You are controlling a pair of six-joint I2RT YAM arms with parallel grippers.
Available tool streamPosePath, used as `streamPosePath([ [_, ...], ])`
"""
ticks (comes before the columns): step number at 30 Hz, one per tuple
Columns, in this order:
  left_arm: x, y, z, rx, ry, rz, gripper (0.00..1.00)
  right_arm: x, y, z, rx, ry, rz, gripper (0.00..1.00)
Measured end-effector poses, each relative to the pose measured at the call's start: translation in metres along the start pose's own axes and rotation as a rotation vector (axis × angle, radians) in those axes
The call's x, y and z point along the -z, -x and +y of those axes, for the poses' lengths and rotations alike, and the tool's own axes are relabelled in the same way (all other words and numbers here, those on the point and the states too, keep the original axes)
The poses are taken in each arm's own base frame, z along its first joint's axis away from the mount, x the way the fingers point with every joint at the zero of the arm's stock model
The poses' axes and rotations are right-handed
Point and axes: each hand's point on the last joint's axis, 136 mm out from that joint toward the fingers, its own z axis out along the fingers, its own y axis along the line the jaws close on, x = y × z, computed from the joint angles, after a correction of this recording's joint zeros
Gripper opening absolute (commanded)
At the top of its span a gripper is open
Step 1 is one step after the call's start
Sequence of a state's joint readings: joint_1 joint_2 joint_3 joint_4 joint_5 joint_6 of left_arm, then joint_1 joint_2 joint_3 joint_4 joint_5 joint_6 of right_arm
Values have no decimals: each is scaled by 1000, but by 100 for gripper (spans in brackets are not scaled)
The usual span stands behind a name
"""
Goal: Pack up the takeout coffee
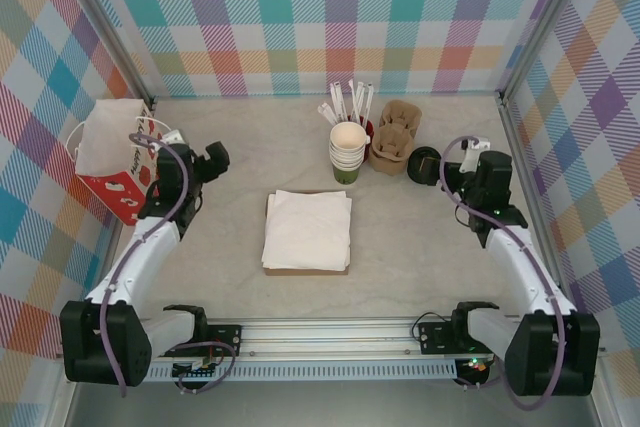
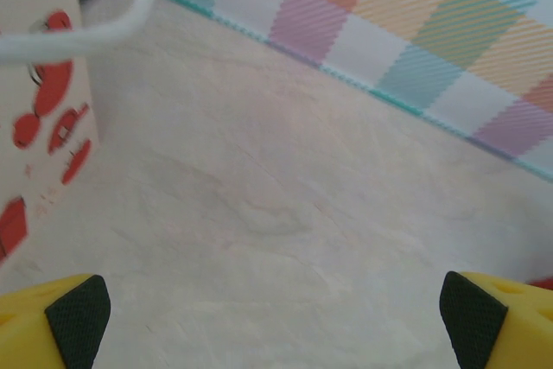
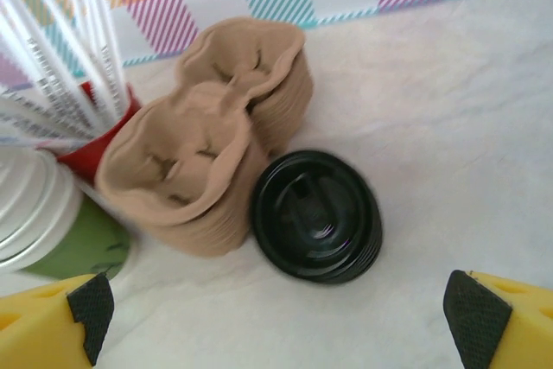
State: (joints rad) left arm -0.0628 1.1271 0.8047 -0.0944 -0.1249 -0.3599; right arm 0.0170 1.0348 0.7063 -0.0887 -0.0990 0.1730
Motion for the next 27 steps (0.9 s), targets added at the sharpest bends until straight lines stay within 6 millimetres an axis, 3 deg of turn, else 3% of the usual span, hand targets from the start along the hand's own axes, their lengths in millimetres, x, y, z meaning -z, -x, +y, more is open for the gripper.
streamPosePath([
  [4,13,-48,-8,61,-43,240,96,17,-34,37,-26,113,162,100],
  [7,37,-86,-19,82,-78,404,96,32,-71,69,-3,192,305,100],
  [9,58,-99,-28,91,-112,466,96,42,-94,89,25,235,391,100],
  [13,96,-111,-43,139,-199,530,97,63,-136,121,109,304,544,100],
  [16,109,-124,-43,180,-224,571,100,74,-160,138,177,327,633,100],
  [20,115,-138,-33,185,-189,605,100,84,-184,160,294,342,727,100],
  [27,114,-135,-17,164,-94,583,100,95,-228,186,497,342,871,100],
])
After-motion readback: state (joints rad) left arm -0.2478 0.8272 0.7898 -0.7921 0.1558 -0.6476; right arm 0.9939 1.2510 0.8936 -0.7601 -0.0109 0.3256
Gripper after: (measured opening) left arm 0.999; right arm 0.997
